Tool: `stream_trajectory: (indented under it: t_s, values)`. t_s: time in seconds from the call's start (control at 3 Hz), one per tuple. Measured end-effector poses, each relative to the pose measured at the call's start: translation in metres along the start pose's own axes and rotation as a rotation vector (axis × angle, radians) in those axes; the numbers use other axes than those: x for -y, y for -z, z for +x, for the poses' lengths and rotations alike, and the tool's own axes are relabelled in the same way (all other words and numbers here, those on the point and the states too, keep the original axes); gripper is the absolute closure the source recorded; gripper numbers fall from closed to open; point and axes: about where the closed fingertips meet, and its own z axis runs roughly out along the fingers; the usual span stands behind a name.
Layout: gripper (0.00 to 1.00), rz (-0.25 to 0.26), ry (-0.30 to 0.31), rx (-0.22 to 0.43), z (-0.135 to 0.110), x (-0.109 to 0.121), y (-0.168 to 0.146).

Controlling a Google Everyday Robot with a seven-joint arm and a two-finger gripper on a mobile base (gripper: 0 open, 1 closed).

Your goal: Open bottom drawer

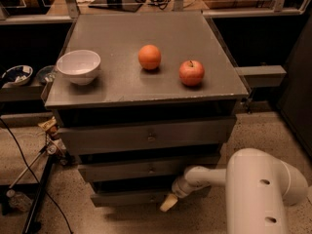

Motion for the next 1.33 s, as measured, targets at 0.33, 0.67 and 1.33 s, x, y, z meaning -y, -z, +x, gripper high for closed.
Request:
stream_trajectory:
  t_s: [0.33,0.67,1.33]
  values:
    - [0.0,0.0,0.0,0.0,0.0,0.0,0.0]
    - [0.0,-0.048,0.026,-0.015,0.005,-0.011,-0.014]
    - [0.27,-0.064,0.035,-0.017,0.007,-0.016,-0.019]
